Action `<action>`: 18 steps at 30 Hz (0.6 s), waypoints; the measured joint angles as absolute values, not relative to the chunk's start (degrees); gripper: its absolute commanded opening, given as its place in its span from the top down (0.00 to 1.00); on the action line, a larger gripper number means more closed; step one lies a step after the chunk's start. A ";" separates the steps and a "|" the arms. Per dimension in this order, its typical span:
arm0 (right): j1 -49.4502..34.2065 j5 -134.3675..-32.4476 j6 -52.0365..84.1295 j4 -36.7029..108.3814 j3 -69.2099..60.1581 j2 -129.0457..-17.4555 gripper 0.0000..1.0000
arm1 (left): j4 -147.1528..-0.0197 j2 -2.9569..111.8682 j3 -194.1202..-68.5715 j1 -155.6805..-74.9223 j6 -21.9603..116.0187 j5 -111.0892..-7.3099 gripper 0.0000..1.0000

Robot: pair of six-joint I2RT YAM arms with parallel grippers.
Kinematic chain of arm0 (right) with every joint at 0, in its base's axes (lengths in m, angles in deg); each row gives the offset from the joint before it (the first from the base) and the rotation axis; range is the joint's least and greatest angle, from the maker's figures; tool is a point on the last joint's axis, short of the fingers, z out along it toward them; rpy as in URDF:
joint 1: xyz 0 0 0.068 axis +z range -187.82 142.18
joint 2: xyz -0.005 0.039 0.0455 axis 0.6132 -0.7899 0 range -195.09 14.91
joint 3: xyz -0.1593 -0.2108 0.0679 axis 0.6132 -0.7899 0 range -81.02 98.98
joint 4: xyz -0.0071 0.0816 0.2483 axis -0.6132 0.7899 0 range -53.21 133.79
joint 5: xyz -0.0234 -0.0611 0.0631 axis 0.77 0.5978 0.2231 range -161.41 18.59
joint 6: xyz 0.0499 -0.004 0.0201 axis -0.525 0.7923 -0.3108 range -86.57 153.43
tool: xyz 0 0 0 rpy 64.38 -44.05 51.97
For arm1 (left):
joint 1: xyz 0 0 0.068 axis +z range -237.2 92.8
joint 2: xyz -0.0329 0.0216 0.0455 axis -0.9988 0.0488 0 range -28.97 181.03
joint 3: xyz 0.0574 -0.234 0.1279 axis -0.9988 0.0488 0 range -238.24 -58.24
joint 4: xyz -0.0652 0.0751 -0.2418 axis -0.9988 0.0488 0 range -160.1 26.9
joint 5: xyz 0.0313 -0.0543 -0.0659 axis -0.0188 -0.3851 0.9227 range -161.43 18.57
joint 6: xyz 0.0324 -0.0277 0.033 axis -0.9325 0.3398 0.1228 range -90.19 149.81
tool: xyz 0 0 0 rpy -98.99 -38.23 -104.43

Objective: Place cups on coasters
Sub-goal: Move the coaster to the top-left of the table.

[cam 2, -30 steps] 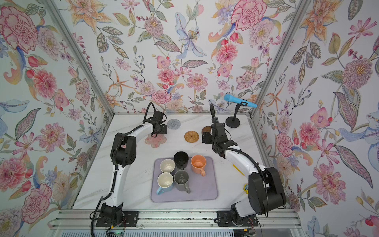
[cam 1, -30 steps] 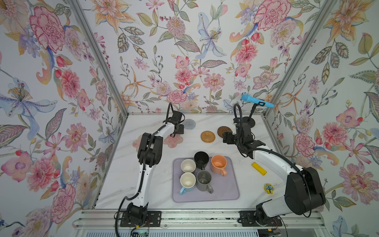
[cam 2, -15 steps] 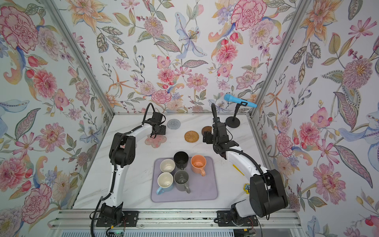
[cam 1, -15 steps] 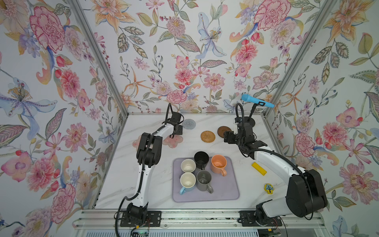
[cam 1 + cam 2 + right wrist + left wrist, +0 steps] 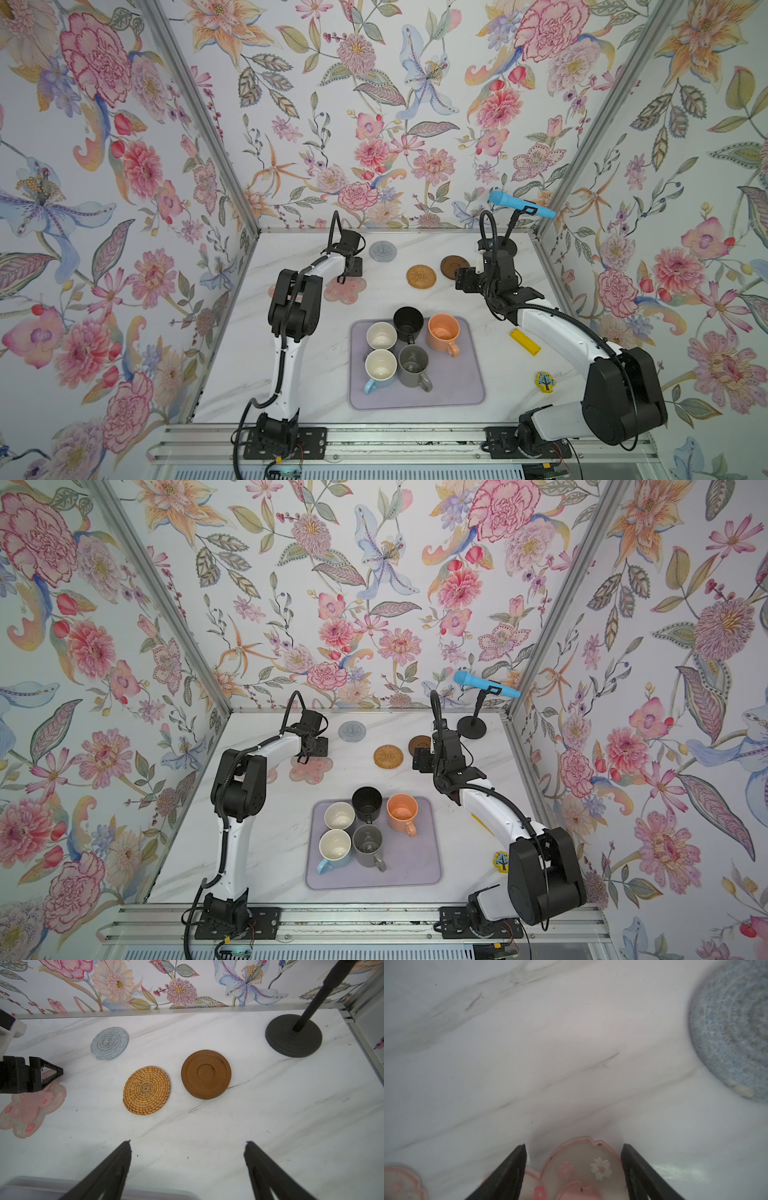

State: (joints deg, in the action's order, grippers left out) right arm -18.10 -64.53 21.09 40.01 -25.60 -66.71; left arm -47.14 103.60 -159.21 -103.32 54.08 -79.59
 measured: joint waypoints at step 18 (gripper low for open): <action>-18.10 -65.21 20.46 39.90 -25.64 -66.32 0.16 | -41.92 100.52 -169.05 -103.85 53.73 -72.36 0.28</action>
State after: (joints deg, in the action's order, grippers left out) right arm -18.10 -65.21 20.46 39.90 -25.64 -66.32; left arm -41.92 100.52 -169.05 -103.85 53.73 -72.36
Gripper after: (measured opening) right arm 0.848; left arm 0.742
